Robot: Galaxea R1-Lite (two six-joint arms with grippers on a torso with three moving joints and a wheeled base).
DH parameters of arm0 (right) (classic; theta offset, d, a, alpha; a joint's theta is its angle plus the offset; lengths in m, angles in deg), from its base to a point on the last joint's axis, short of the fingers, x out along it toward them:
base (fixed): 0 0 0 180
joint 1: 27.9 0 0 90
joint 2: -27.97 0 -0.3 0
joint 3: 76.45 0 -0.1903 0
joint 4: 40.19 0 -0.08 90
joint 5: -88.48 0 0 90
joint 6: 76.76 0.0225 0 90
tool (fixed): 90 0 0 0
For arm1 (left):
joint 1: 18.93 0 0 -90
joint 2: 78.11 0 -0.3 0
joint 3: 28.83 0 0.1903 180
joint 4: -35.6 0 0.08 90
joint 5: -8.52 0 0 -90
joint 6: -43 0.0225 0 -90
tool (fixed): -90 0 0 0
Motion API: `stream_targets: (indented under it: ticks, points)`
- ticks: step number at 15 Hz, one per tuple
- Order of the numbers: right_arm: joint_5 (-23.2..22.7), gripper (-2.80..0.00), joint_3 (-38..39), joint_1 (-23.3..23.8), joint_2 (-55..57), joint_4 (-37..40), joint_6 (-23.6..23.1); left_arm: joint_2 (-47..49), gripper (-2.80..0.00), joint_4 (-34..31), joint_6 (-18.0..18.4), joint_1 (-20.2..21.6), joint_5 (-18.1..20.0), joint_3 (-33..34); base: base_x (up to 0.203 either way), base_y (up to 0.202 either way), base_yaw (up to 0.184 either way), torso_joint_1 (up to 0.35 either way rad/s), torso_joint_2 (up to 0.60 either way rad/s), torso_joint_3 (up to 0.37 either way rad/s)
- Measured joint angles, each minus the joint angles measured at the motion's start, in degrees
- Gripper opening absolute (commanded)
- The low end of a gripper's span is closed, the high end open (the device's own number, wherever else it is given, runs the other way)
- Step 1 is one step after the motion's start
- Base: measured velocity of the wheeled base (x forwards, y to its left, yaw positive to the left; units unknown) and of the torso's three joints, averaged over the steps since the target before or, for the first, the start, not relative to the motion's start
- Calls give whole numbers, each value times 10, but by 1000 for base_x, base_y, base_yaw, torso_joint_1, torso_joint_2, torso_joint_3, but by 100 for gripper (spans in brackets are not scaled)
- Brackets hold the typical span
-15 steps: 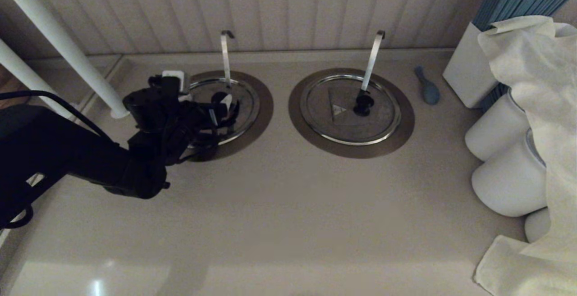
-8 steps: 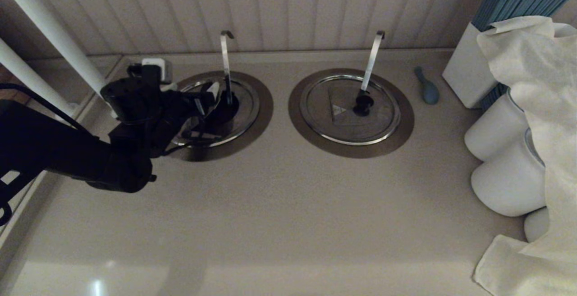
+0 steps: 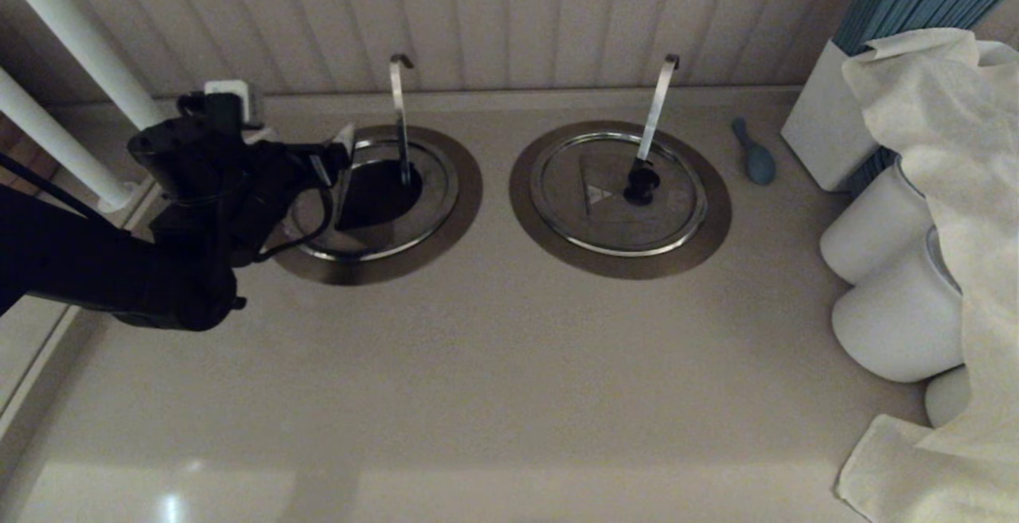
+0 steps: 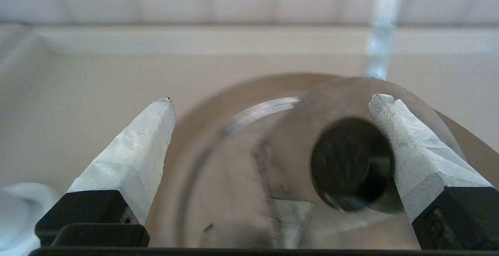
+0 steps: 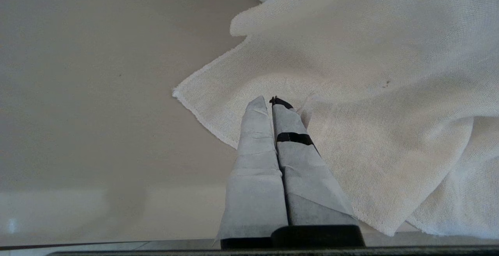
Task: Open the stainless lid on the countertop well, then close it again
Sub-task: Open the lid
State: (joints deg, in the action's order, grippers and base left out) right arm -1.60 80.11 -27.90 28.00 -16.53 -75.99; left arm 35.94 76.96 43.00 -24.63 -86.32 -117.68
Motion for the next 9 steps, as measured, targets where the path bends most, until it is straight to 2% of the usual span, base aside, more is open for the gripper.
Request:
stream_targets:
  ticks: [5, 9]
  points:
    - [0, -280, 0, 0, 0, 0, 0, -18, 0, -1, 1, 18, 5, 0, 0, 0, 0, 0, 0, 0]
    - [0, -280, 0, 0, 0, 0, 0, -32, 0, -4, 1, 43, 43, 11, 0, 0, 0, 0, 0, 0]
